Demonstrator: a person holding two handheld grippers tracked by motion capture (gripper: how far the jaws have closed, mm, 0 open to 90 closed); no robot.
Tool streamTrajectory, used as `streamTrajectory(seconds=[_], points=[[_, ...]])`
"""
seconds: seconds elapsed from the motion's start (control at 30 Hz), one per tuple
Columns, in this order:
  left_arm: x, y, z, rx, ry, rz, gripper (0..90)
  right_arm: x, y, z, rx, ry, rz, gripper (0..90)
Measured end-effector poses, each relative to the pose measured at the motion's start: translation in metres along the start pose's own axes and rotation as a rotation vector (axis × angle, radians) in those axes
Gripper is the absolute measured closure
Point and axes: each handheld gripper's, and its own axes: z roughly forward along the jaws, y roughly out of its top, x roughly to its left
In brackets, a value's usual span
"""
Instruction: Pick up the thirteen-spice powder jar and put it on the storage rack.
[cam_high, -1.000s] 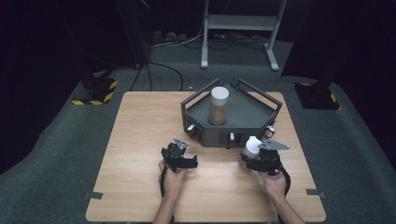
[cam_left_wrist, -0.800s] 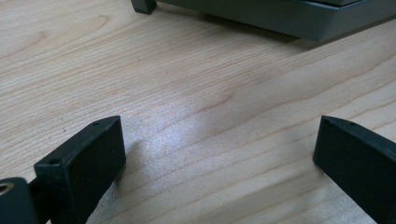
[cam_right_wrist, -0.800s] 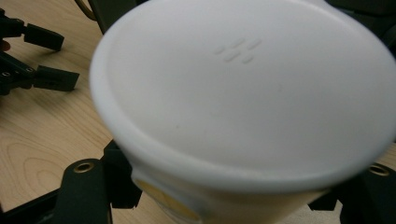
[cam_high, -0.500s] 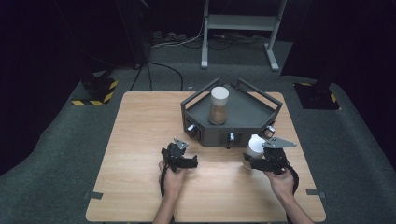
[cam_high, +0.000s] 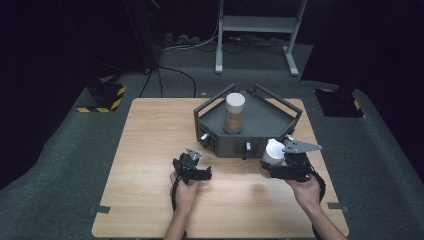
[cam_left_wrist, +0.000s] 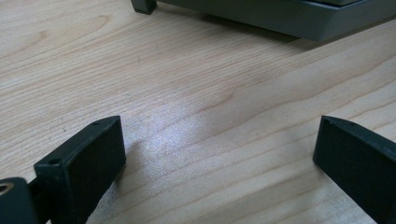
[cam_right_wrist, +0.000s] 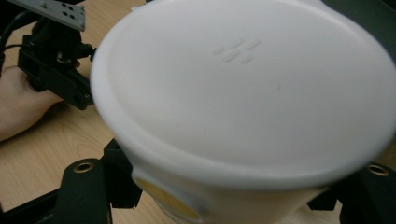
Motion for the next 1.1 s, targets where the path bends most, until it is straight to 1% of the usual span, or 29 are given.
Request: streamTrajectory(seconds=[0.13,0.27,0.33,0.37,0.43,0.63,0.67,0.87,0.9,0.97,1.03,1.1], points=[[0.000,0.000,0.000,-0.001,0.000,0.000,2.3,-0.002,0.010,-0.006,-0.005,0.019,-0.006,30.5],[0.000,0.000,0.000,0.000,0.000,0.000,2.3,-0.007,0.020,-0.011,-0.010,0.036,0.002,30.5],[0.000,0.000,0.000,0.000,0.000,0.000,2.3,-0.009,0.024,-0.013,-0.011,0.038,0.003,30.5],[0.000,0.000,0.000,0.000,0.000,0.000,2.3,-0.010,0.029,-0.015,-0.013,0.038,0.001,30.5],[0.000,0.000,0.000,0.000,0.000,0.000,2.3,-0.011,0.032,-0.017,-0.014,0.038,0.000,30.5],[0.000,0.000,0.000,0.000,0.000,0.000,2.2,-0.011,0.052,-0.026,-0.022,0.025,-0.025,30.6],[0.000,0.000,0.000,0.000,0.000,0.000,2.3,-0.011,0.052,-0.026,-0.022,0.025,-0.025,30.6],[0.000,0.000,0.000,-0.001,0.000,-0.002,2.3,-0.011,0.071,-0.029,-0.020,0.012,-0.044,30.6],[0.000,0.000,0.000,-0.001,0.000,-0.002,2.3,-0.011,0.071,-0.029,-0.020,0.012,-0.044,30.6],[0.000,0.000,0.000,-0.001,0.000,-0.002,2.3,-0.012,0.079,-0.029,-0.023,0.011,-0.044,30.6],[0.000,0.000,0.000,-0.001,0.000,-0.002,2.3,-0.013,0.081,-0.028,-0.024,0.011,-0.040,30.6],[0.000,0.000,0.000,-0.001,0.000,-0.002,2.3,-0.016,0.088,-0.025,-0.025,0.005,-0.031,30.6]])
